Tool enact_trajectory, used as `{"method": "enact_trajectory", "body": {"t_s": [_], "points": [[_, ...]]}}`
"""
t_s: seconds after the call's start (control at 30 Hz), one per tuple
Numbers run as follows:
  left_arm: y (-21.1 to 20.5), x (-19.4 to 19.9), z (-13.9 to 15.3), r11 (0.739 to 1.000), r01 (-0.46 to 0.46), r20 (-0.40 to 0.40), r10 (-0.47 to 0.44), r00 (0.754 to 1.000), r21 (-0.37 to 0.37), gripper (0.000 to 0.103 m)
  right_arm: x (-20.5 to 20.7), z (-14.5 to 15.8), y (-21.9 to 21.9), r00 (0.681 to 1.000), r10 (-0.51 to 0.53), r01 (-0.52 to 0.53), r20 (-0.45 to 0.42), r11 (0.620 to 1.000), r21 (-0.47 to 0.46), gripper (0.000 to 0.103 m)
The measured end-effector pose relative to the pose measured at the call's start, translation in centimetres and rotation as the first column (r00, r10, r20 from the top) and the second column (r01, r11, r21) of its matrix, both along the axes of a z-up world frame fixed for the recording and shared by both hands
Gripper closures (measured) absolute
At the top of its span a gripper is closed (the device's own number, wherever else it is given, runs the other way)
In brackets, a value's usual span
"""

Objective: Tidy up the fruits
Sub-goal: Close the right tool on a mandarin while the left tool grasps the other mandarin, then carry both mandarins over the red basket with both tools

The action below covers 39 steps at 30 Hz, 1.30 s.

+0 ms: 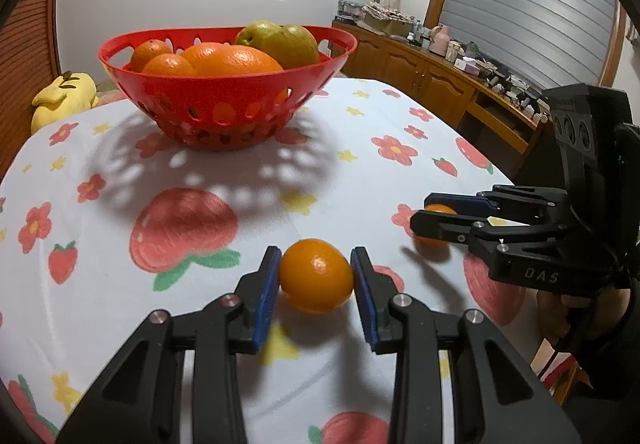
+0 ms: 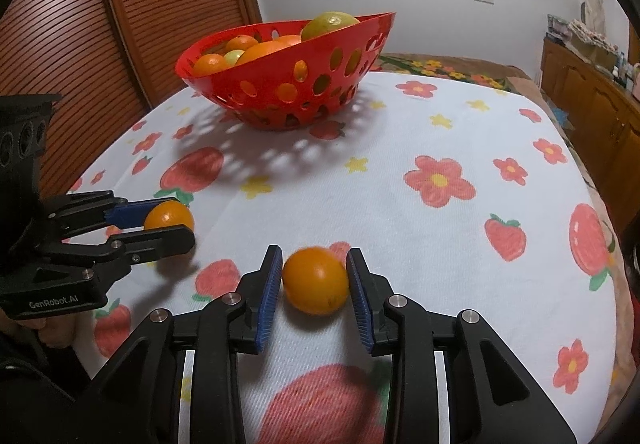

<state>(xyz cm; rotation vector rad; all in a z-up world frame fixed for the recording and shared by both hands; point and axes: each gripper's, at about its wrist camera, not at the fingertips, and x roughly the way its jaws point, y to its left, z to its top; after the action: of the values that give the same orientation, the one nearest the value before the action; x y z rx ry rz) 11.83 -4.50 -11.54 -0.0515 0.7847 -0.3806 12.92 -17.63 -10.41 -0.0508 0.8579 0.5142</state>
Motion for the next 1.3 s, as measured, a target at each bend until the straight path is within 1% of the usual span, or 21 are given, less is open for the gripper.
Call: {"method": "enact_trajectory", "body": {"t_s": [0.1,0.2,0.3,0.4,0.53,0.63,0.87,1.03,1.3], "points": [[0.6,0.3,0.8,1.0,-0.011,0.016,0.011,1.0,-0.002,0.069,0.2,0.4,-0.1,1.0,-0.001,0.001,0.008,1.0,0.001,0.077],[1.4,0.6,1.7,1.0,-0.029,0.037,0.03,0.999,-0.007,0.069,0.4,0.6,0.3,1.0,0.008,-0.008,0.014,1.0,-0.028,0.079],[2.1,0.7,2.5,0.999,-0.045,0.052,0.046,0.998,-0.015,0.069,0.4,0.5,0.5,1.0,0.018,-0.017,0.012,0.999,-0.038,0.079],[2.4,0.6,2.7,0.999,-0.05,0.055,0.051,0.997,-0.015,0.069,0.3,0.4,0.4,1.0,0.016,-0.016,0.006,0.999,-0.029,0.078],[2.5,0.7,2.3,0.998,-0.054,0.043,0.055,0.998,-0.019,0.069,0.3,-0.2,0.4,0.999,0.025,-0.026,-0.025,1.0,-0.015,0.073],[2.3,0.6,2.1,0.998,-0.052,0.038,0.053,0.998,-0.019,0.069,0.0,-0.1,0.7,1.0,0.027,-0.027,-0.013,0.999,-0.04,0.073],[2.3,1.0,2.9,0.998,-0.055,0.057,0.056,0.997,-0.023,0.069,-0.3,0.0,0.7,0.999,0.038,-0.038,-0.01,0.999,-0.033,0.075],[2.5,1.7,4.8,0.998,-0.058,0.099,0.06,0.993,-0.025,0.069,0.2,1.5,0.9,0.999,0.047,-0.046,0.025,0.998,-0.034,0.075],[3.4,4.0,8.3,0.997,-0.071,0.173,0.072,0.982,-0.013,0.069,2.8,6.4,2.3,0.988,0.078,-0.075,0.132,0.997,-0.028,0.075]]}}
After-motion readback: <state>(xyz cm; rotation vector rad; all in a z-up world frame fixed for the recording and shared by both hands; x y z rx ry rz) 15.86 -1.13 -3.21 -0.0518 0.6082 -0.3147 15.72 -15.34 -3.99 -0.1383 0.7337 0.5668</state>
